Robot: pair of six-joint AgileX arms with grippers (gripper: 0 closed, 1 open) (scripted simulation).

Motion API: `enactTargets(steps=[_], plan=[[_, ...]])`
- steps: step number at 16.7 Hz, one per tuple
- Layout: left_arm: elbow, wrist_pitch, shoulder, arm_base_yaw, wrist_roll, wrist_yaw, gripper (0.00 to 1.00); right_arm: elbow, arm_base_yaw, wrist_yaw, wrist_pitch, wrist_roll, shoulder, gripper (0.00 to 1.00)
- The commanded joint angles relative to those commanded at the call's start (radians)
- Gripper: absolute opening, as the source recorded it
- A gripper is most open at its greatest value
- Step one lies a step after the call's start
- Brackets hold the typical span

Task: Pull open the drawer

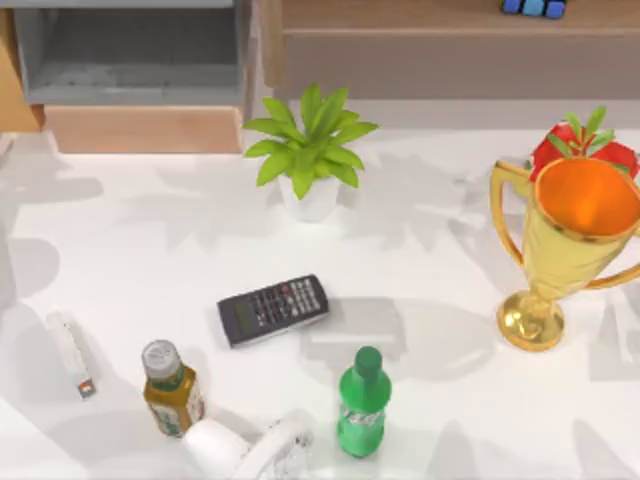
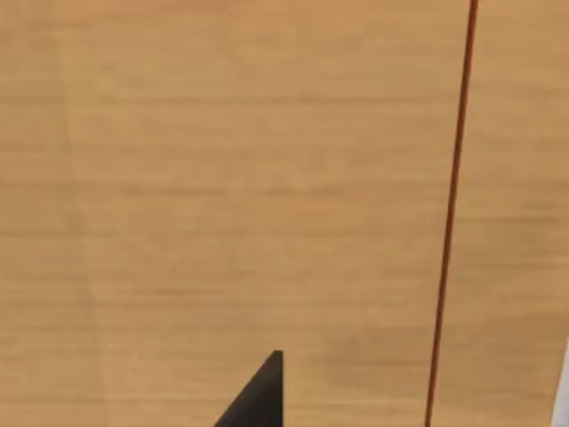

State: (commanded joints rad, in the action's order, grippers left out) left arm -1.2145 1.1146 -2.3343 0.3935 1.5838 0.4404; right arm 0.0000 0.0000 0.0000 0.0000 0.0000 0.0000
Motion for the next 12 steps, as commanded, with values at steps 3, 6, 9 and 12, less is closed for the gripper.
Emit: enactTargets(steps=[3,6,9,12], plan=[[0.000,0.000,0.000,0.000,0.000,0.000,0.32,0.000,0.000,0.000,0.000,0.000,0.000,1.00],[0.000,0.000,0.000,0.000,0.000,0.000,0.10,0.000,0.000,0.000,0.000,0.000,0.000,1.00],[0.000,0.000,0.000,0.000,0.000,0.000,0.00,0.000,0.000,0.000,0.000,0.000,0.000,1.00],[0.000,0.000,0.000,0.000,0.000,0.000,0.00,0.000,0.000,0.000,0.000,0.000,0.000,1.00]])
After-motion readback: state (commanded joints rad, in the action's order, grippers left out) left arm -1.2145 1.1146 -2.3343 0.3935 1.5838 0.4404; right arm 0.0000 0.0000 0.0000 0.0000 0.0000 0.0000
